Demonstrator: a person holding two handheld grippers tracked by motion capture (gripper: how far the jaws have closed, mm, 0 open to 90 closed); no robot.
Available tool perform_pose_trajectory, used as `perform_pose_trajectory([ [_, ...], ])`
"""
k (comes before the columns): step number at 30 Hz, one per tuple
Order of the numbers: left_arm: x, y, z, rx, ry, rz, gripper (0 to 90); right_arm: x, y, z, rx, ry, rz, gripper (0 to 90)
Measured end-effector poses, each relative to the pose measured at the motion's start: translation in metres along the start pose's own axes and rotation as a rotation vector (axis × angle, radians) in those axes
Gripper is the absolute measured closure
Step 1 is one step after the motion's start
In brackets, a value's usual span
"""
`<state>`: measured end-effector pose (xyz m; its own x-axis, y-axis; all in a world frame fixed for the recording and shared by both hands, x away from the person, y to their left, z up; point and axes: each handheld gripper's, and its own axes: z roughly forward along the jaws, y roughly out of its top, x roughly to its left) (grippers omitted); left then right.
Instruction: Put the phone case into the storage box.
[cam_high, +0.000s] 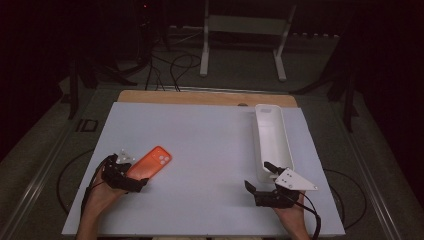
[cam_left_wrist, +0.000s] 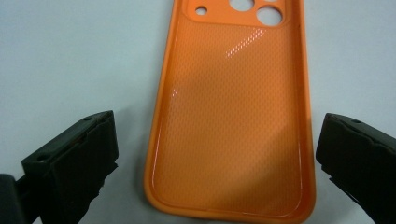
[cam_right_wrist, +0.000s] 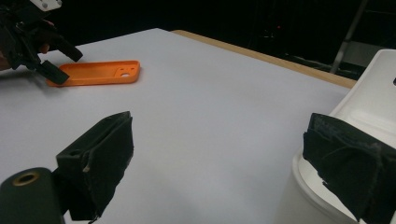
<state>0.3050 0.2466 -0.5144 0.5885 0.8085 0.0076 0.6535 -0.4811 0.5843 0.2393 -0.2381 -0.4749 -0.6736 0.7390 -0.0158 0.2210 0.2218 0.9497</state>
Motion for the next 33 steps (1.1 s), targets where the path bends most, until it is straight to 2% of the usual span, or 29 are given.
perform_pose_trajectory([
  [10, -0.0013, -0.0006, 0.0027, 0.037, 0.005, 0.01, 0.2, -0.0006, -0.0001, -0.0005, 0.0, -0.002, 0.0, 8.5],
  [15, -0.0003, -0.0015, 0.0019, 0.037, -0.021, 0.004, 4.9, -0.0004, -0.0001, -0.0003, 0.001, -0.001, 0.0, 8.5],
  [20, -0.0012, -0.0012, 0.0008, 0.044, -0.028, 0.006, 9.2, -0.0004, 0.0, -0.0004, 0.001, -0.002, 0.0, 8.5],
  [33, 0.0, 0.002, 0.0025, 0.071, -0.039, 0.017, 10.6, -0.0002, 0.0007, 0.0009, 0.0, -0.002, 0.006, 8.5],
])
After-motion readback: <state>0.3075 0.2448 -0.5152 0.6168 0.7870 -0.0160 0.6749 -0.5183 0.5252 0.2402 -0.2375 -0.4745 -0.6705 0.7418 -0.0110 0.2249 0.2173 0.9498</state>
